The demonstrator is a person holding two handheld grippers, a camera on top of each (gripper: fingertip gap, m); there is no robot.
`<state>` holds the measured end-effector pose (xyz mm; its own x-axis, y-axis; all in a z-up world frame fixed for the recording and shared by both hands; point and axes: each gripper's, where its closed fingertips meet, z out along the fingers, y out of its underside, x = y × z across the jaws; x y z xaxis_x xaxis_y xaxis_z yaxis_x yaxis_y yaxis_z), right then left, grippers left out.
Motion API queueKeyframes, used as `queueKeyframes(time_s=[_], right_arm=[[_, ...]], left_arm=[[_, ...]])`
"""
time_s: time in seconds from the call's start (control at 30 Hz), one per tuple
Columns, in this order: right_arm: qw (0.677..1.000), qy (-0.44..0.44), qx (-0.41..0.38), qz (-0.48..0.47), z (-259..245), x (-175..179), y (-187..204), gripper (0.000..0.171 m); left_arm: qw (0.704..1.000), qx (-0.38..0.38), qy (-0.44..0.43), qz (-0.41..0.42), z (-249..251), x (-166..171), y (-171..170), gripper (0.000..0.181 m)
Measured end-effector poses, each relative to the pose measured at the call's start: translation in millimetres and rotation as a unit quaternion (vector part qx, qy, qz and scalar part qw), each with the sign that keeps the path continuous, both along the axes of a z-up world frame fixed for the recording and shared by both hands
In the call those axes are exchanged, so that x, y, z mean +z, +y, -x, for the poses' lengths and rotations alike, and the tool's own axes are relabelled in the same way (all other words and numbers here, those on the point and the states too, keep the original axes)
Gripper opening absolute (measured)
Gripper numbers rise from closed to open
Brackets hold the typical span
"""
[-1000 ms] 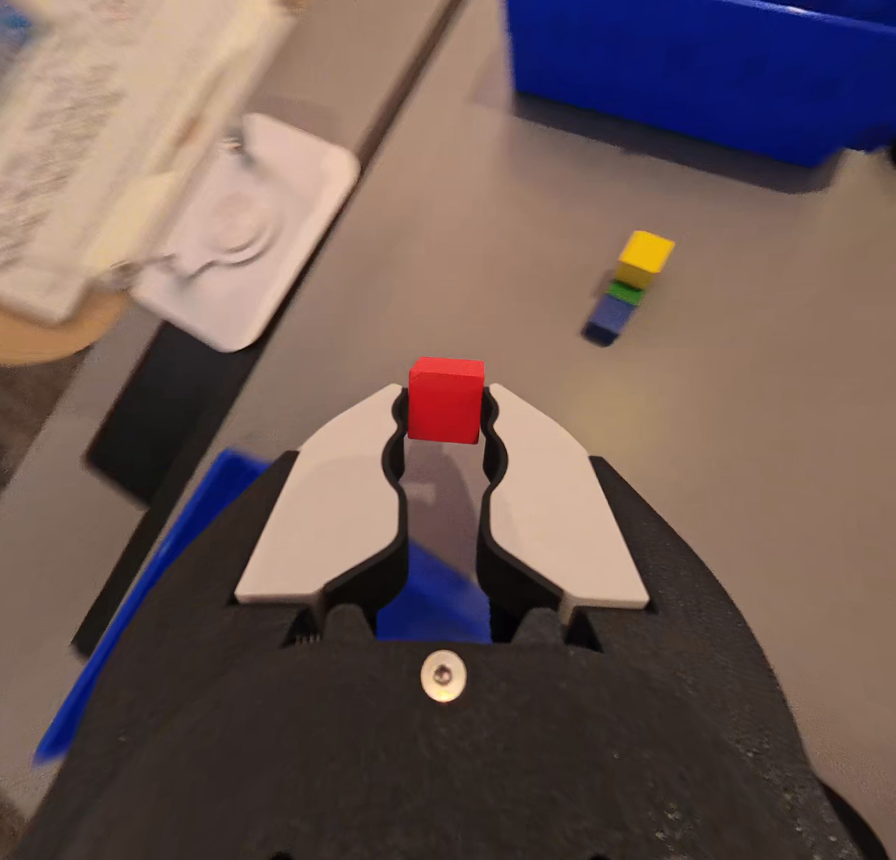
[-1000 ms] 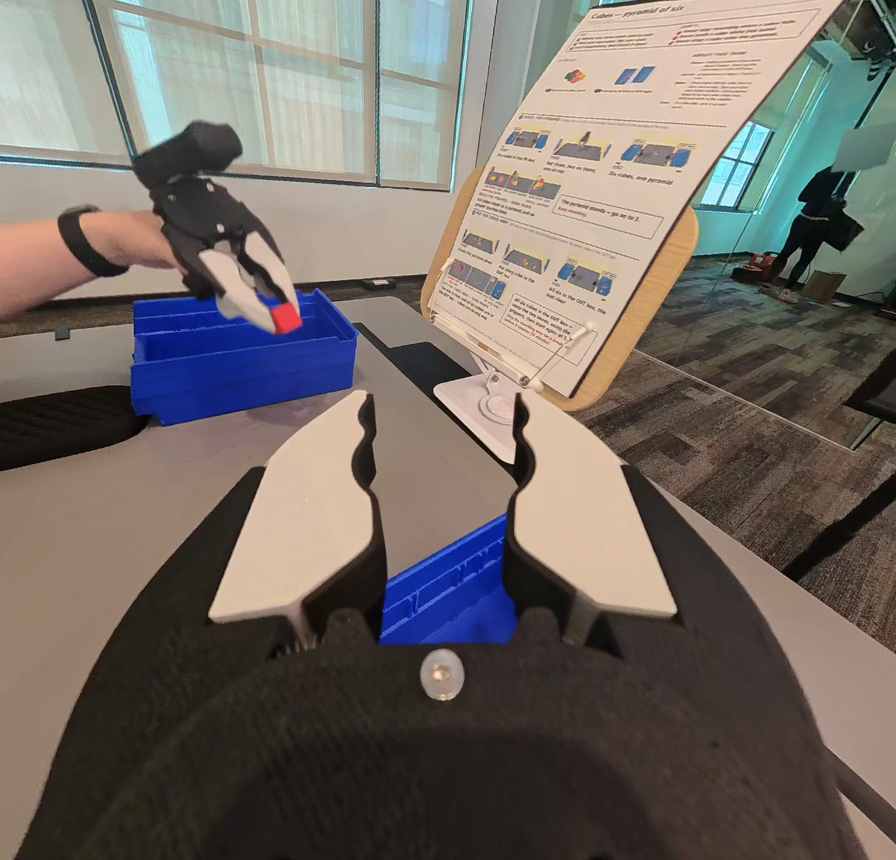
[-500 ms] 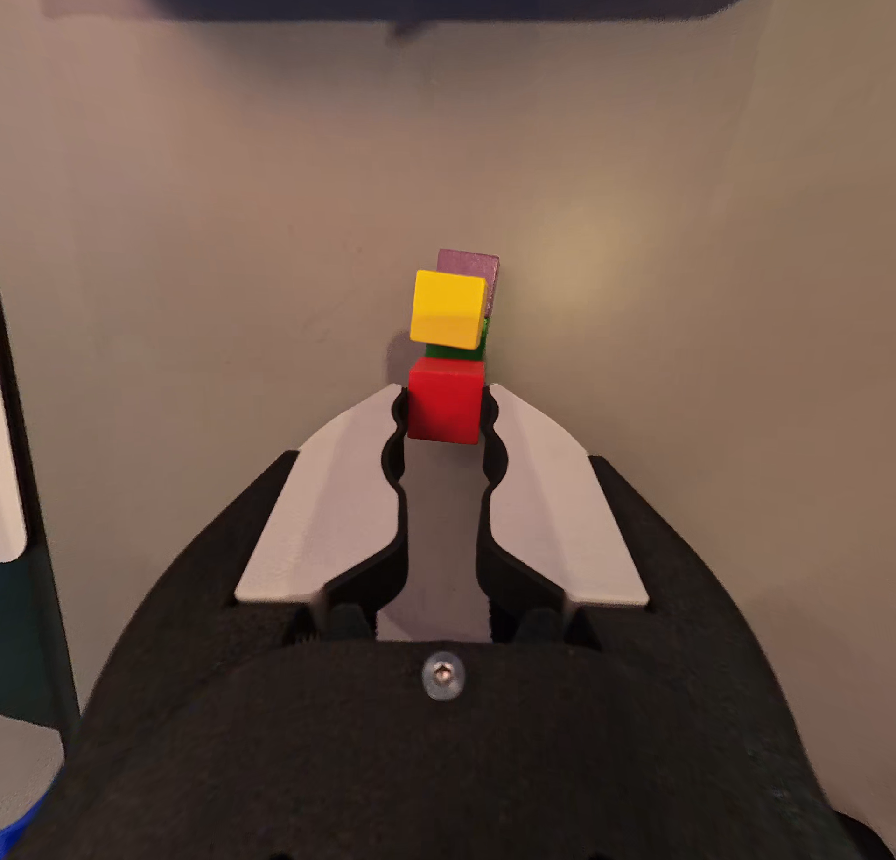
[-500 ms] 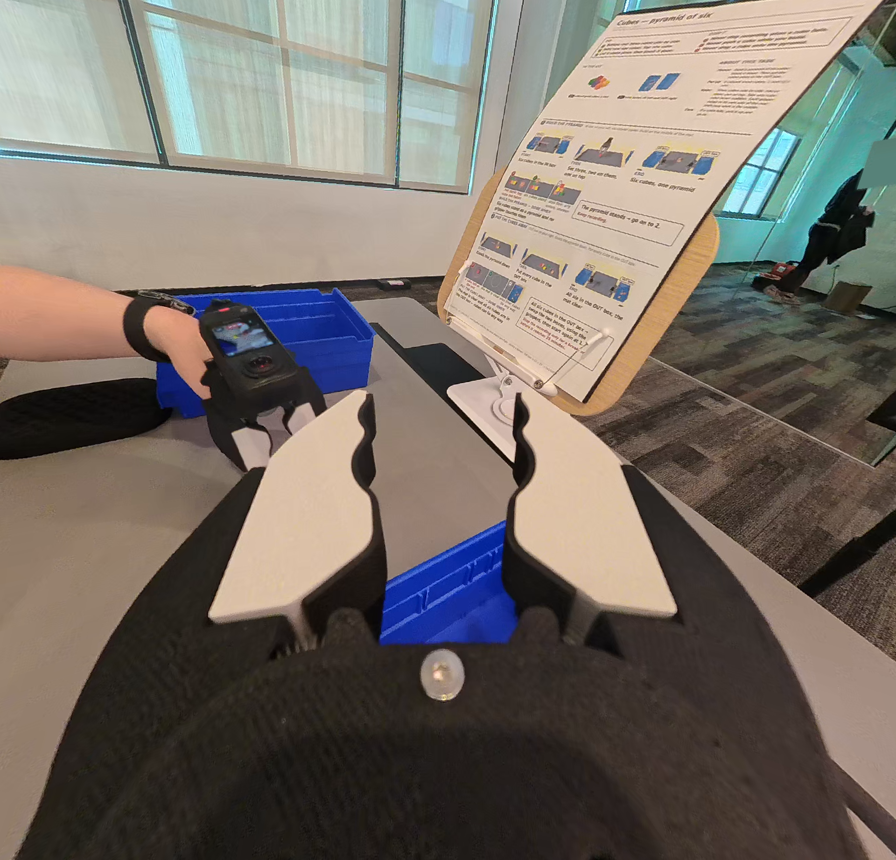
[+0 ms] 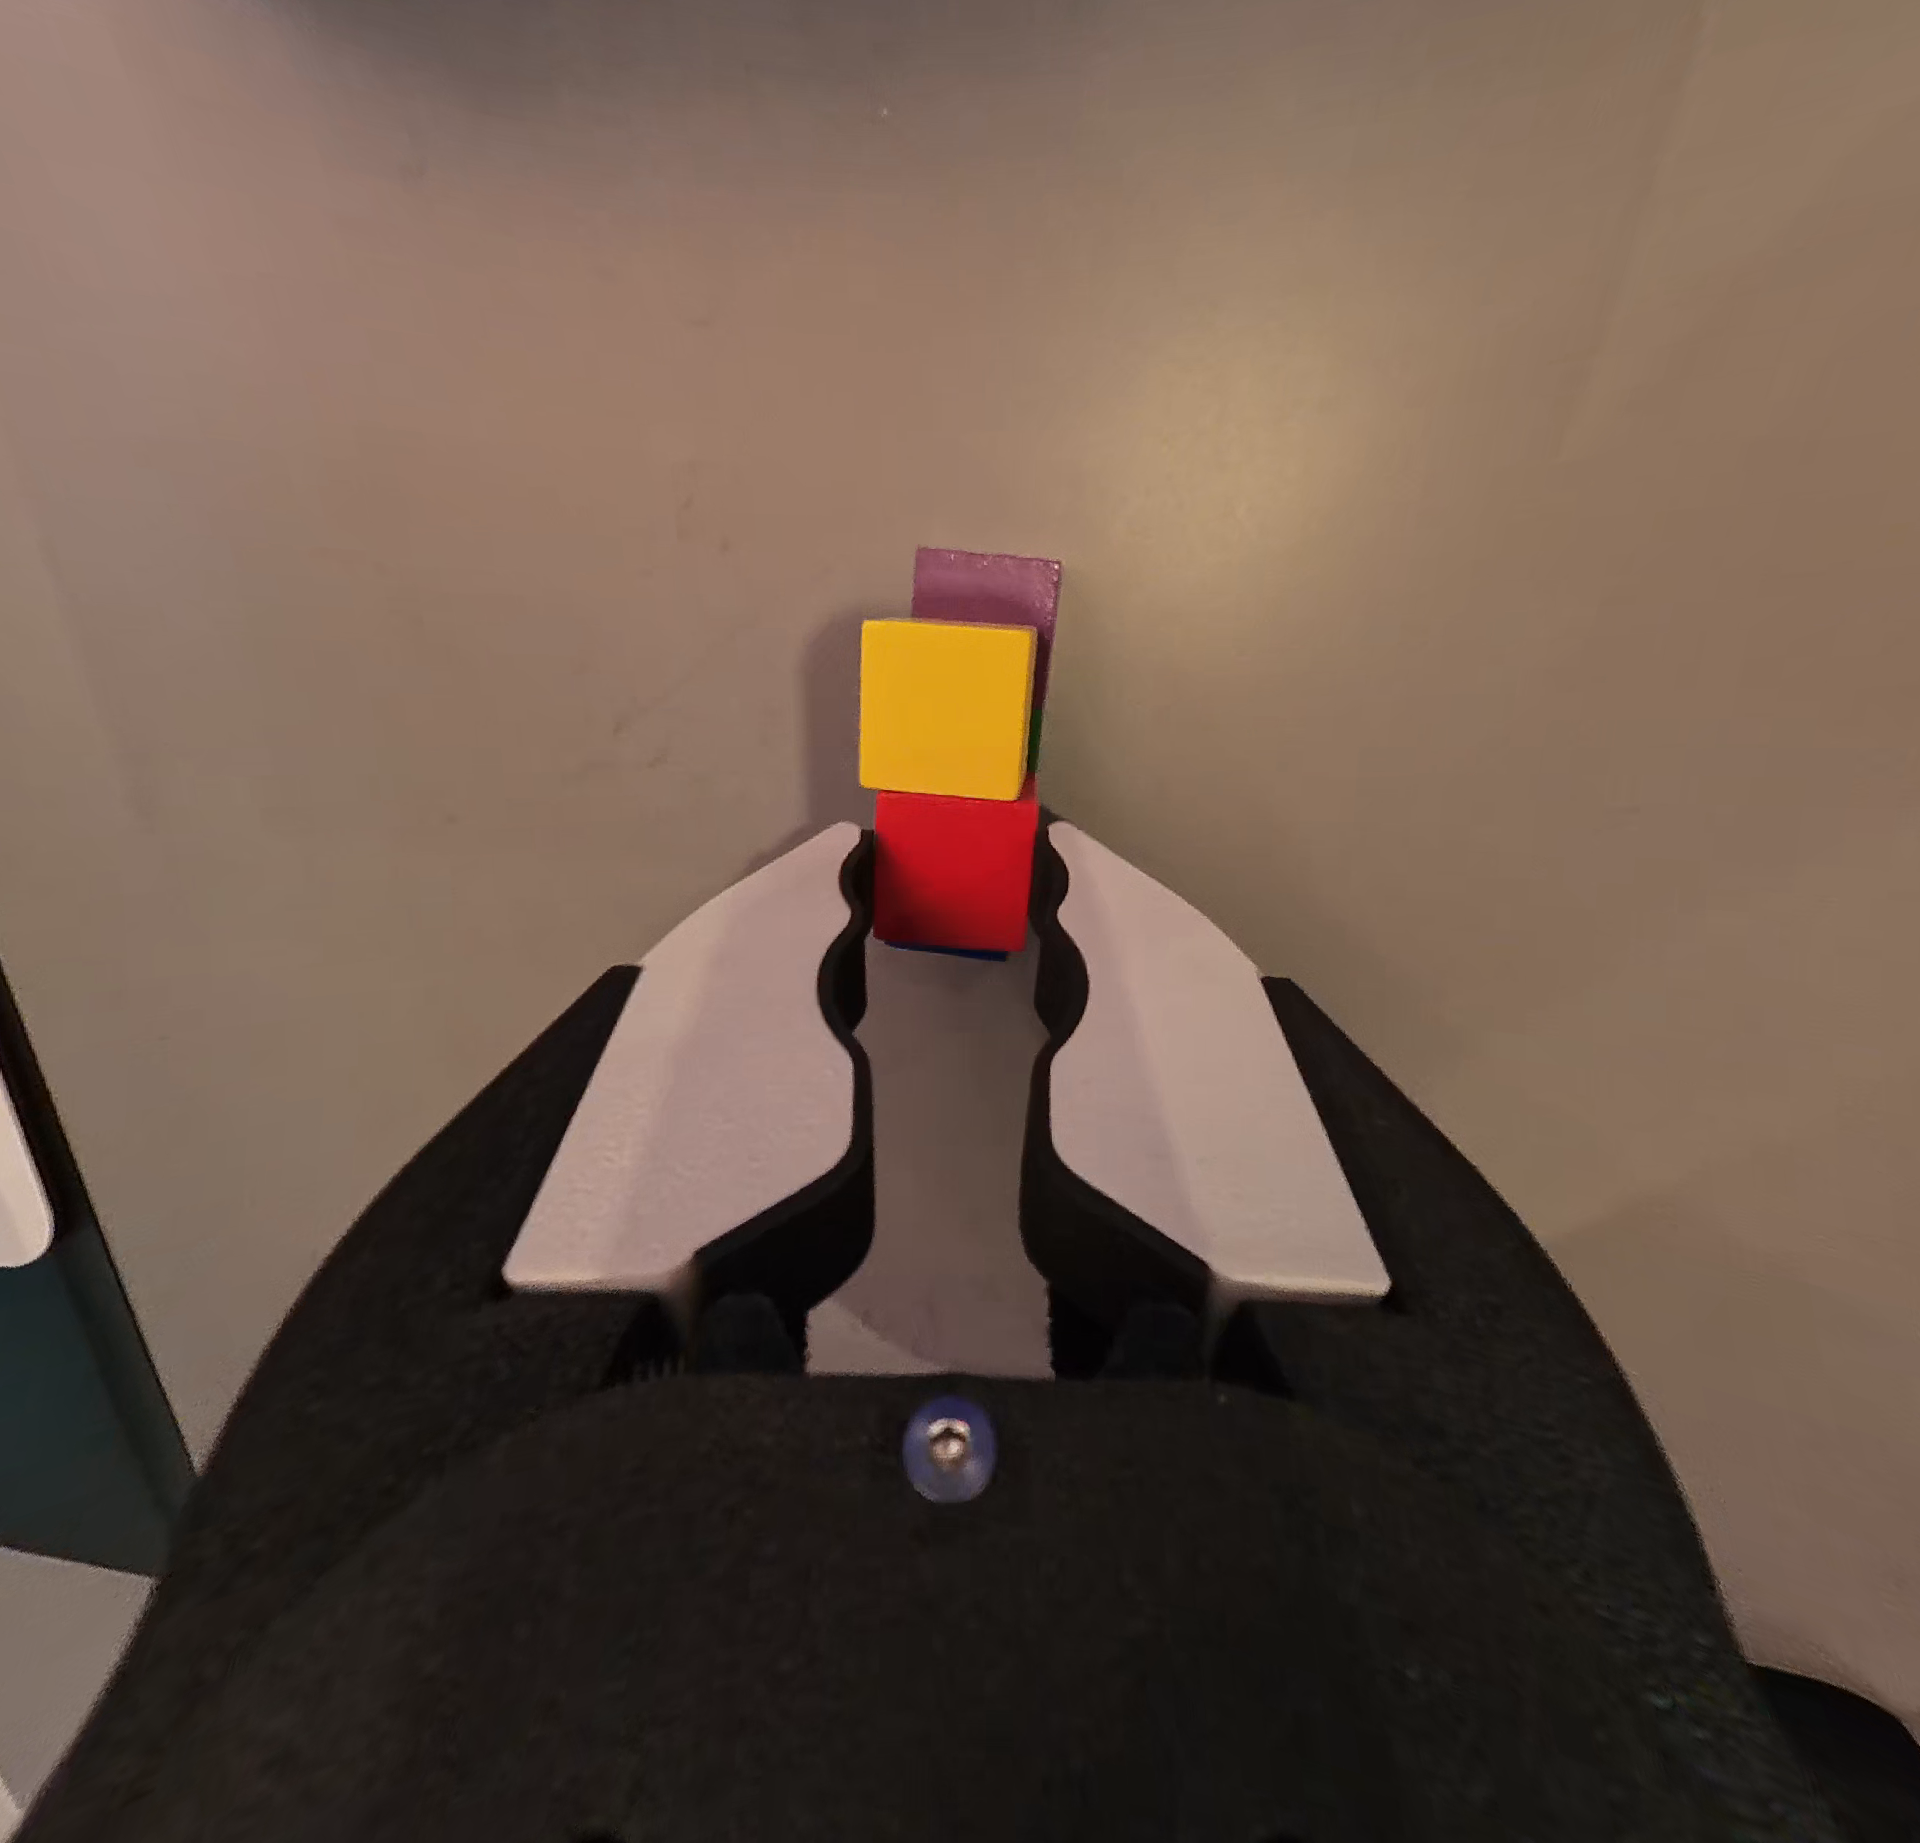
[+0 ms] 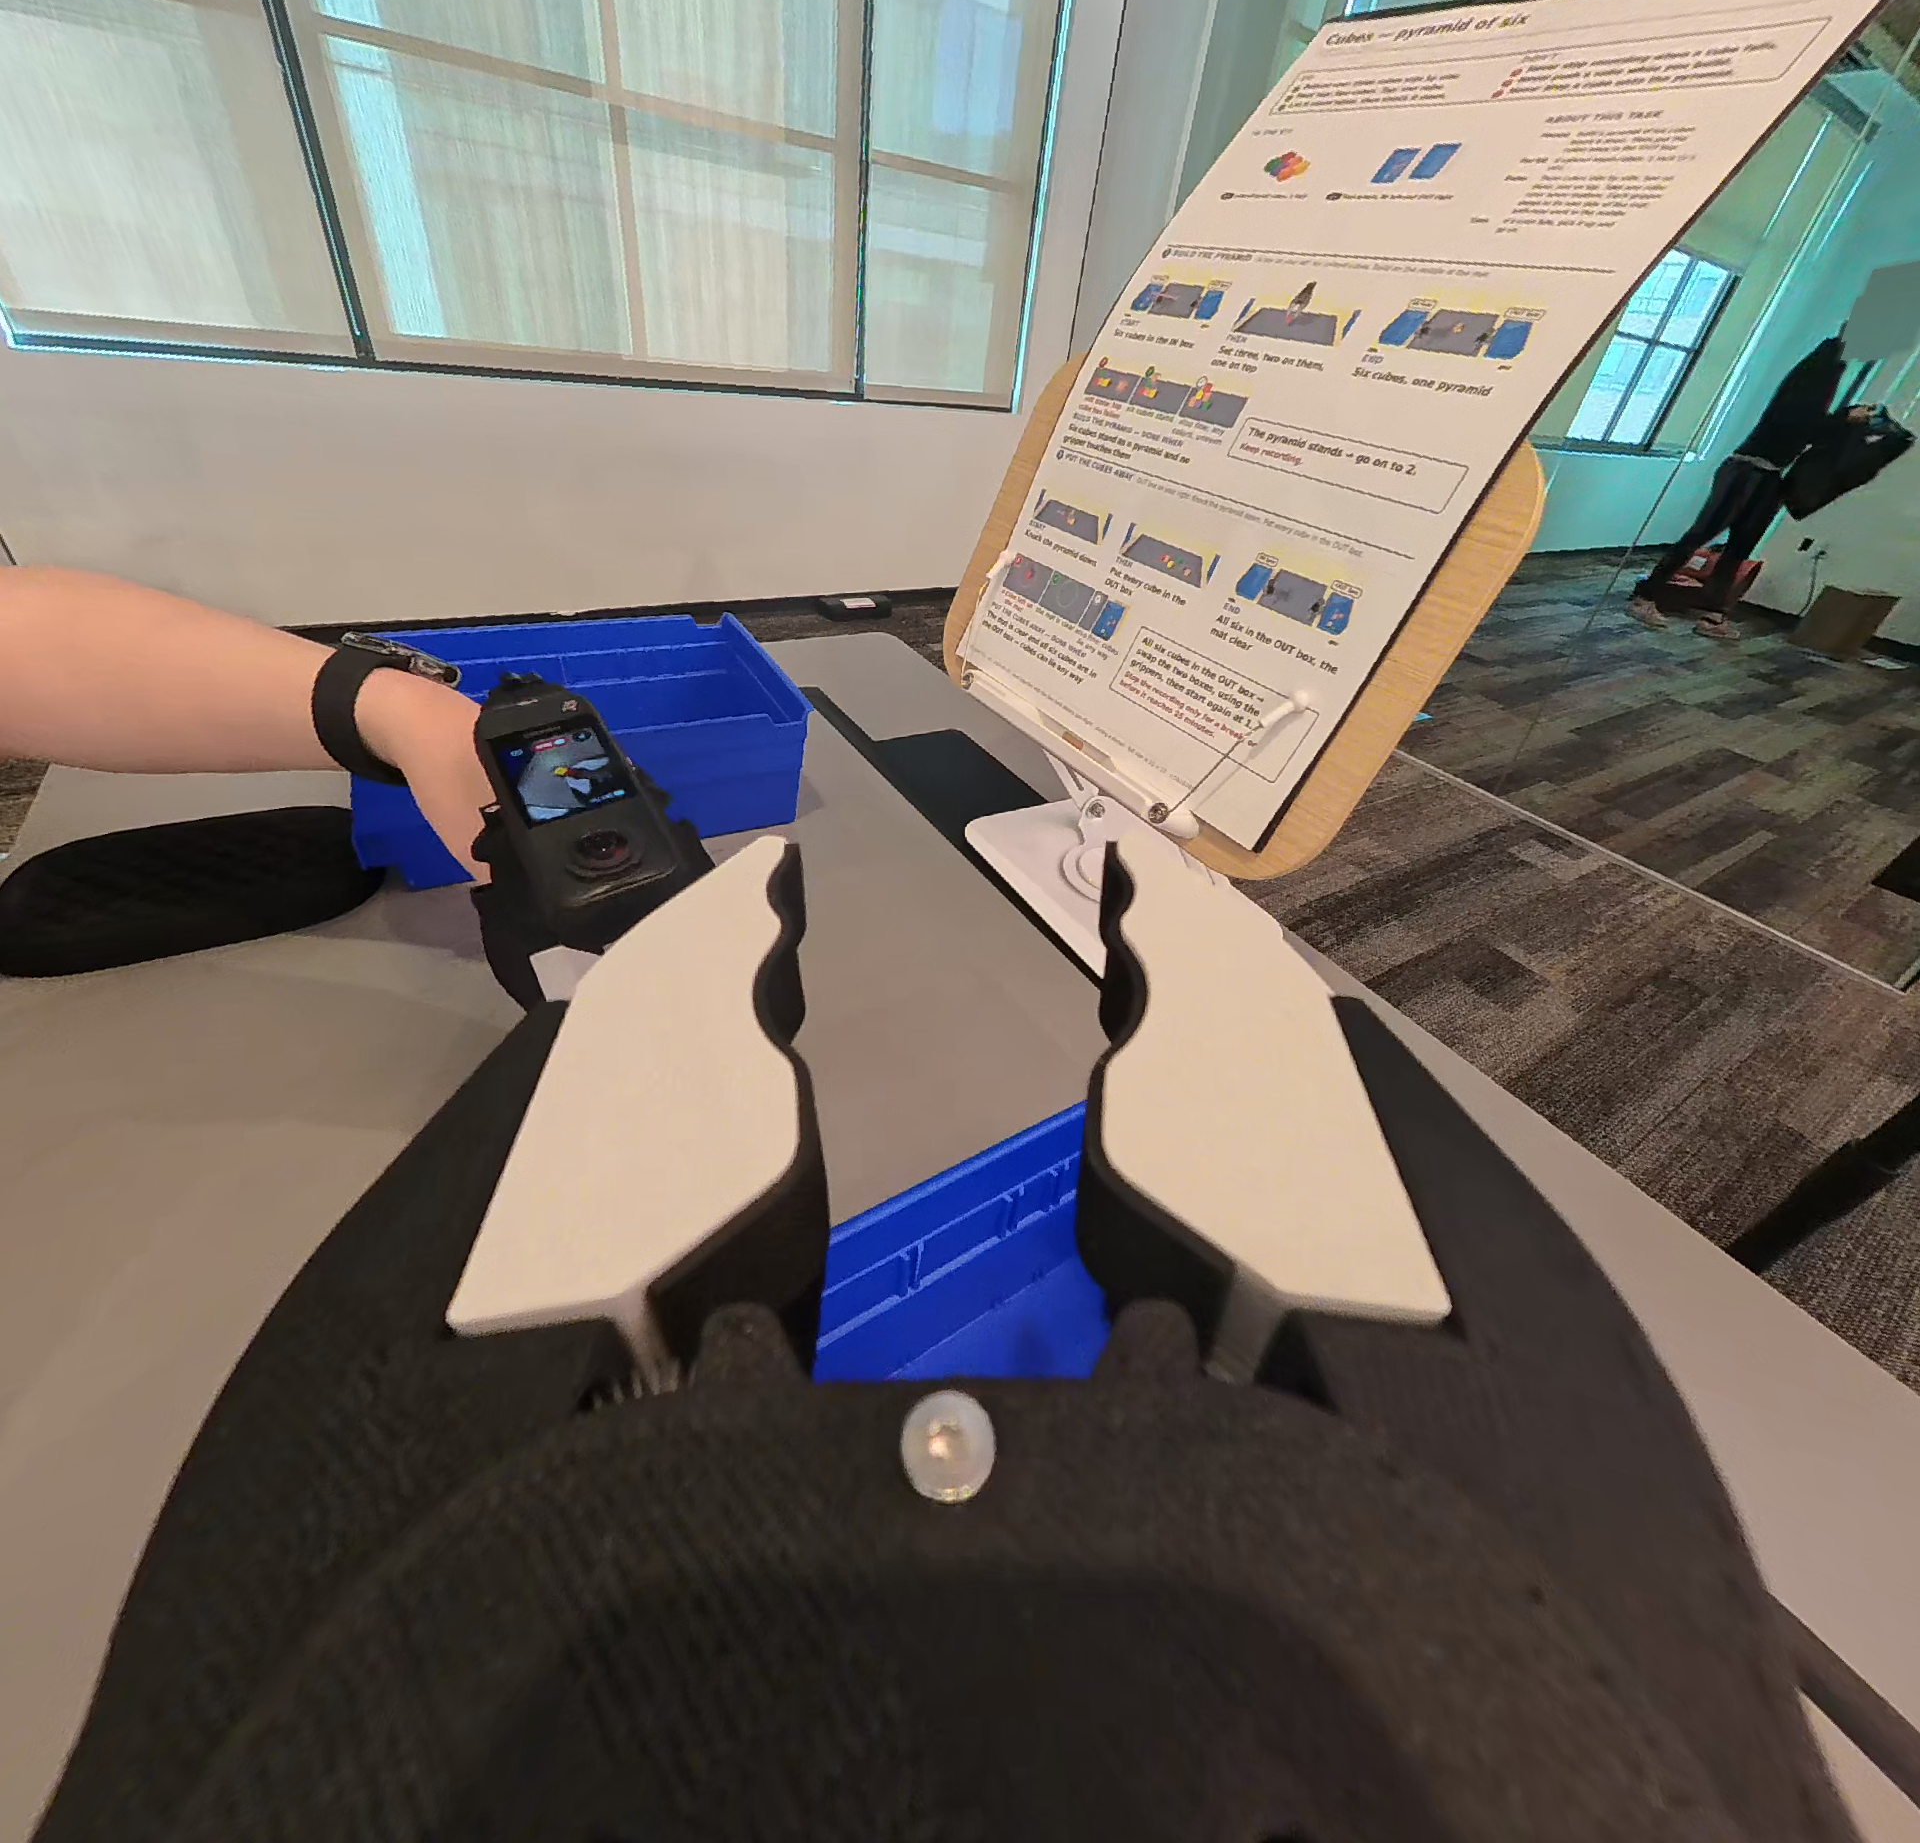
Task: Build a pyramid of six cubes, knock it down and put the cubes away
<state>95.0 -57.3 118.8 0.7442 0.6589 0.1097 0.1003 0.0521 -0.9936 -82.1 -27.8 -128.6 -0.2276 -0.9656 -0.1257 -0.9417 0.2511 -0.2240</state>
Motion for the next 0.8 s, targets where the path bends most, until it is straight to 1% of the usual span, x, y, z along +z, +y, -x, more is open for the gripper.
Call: queueKeyframes(time_s=[0.23,0.33,0.43,0.57,0.8], right_arm=[[1.000,-0.003,0.003,0.011,0.6,-5.2,1.9,0.056],[1.000,-0.003,0.003,0.011,-0.1,-4.8,2.2,0.056],[1.000,-0.002,0.005,0.012,0.0,-5.5,2.1,0.056],[1.000,-0.009,0.007,0.022,1.0,-10.5,3.1,0.056],[0.999,-0.020,0.009,0.025,4.5,-12.5,2.8,0.056]], left_arm=[[1.000,0.011,0.006,0.021,1.0,-0.3,-0.4,0.028],[1.000,0.011,0.000,0.010,0.7,1.1,3.9,0.038],[1.000,0.011,-0.001,0.004,3.3,2.3,6.1,0.043],[1.000,0.016,-0.009,-0.008,5.2,3.4,8.9,0.041],[0.999,0.017,-0.028,-0.004,6.7,6.8,5.0,0.039]])
